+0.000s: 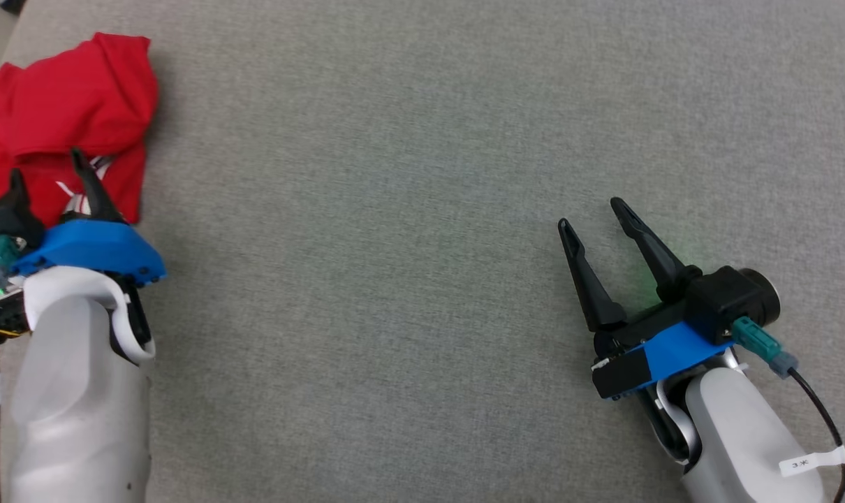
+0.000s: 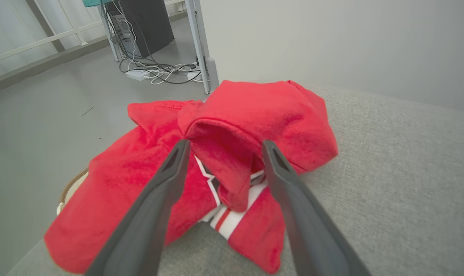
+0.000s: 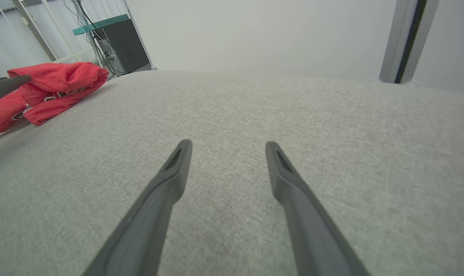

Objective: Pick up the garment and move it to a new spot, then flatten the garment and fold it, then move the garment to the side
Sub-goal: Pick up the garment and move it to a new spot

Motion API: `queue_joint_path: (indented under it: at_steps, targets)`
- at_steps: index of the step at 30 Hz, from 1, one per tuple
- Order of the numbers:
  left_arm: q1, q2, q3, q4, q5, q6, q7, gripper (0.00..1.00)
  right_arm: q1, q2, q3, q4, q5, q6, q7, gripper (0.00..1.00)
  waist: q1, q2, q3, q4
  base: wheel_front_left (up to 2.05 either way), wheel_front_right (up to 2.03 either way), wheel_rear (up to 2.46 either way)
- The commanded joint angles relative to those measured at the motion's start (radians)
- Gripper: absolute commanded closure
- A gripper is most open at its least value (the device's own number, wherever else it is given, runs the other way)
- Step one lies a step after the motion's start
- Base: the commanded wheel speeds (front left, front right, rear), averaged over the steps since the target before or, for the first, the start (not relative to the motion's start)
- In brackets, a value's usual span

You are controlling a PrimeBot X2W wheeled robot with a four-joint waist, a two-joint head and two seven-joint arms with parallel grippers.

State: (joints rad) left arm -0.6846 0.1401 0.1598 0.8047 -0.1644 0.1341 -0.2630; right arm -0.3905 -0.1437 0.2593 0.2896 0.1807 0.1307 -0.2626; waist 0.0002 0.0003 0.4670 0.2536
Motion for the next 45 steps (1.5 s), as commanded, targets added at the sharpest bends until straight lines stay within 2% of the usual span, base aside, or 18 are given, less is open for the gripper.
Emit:
queue_joint_path:
  at_steps: [1,6,9,10,11,21,28,35,45]
  targets:
    - [-0.018,0.008,0.008,0.004,0.004,0.008,-0.002,0.00,-0.012,-0.011,0.000,-0.003,0.010,0.000,-0.003,0.00,-0.0002,-0.0003,0.004,-0.003,0.00,0.00,0.00]
    - [-0.059,0.033,0.043,0.058,-0.009,0.032,-0.002,0.00,-0.016,-0.027,-0.004,-0.016,0.018,0.000,-0.003,0.00,-0.0002,-0.0003,0.035,-0.030,0.00,0.00,0.00]
    - [-0.077,0.038,0.050,0.062,-0.010,0.025,-0.002,0.00,-0.018,-0.035,-0.009,-0.018,0.019,0.000,-0.001,0.00,-0.0002,-0.0003,0.047,-0.039,0.00,0.00,0.00]
    - [-0.080,0.035,0.051,0.063,-0.009,0.022,-0.002,0.53,-0.017,-0.037,-0.011,-0.018,0.019,0.000,-0.001,0.00,-0.0002,-0.0003,0.049,-0.041,0.00,0.00,0.00]
    - [-0.083,0.033,0.056,0.062,-0.012,0.021,-0.002,1.00,-0.016,-0.037,-0.013,-0.019,0.019,0.000,-0.001,0.00,-0.0002,-0.0003,0.051,-0.042,0.00,0.00,0.00]
    - [-0.104,0.024,0.026,-0.039,0.040,-0.034,-0.003,1.00,-0.009,-0.001,-0.030,0.002,0.027,0.000,-0.002,0.00,-0.0002,-0.0003,-0.007,-0.057,0.00,0.00,0.00]
    - [-0.149,0.007,-0.041,-0.087,0.081,-0.101,-0.003,1.00,-0.001,0.044,-0.026,0.024,0.034,0.000,-0.002,0.00,-0.0002,-0.0003,-0.095,-0.101,0.00,0.00,0.00]
    - [-0.161,-0.044,-0.114,-0.122,0.106,-0.139,-0.002,1.00,0.014,0.079,-0.037,0.046,0.046,0.000,-0.002,0.00,-0.0002,-0.0003,-0.166,-0.203,0.00,0.00,0.00]
    - [-0.127,-0.088,-0.216,-0.140,0.065,-0.176,-0.003,1.00,0.026,0.092,-0.033,0.068,0.074,0.000,-0.002,0.00,-0.0002,-0.0003,-0.198,-0.406,0.00,0.00,0.00]
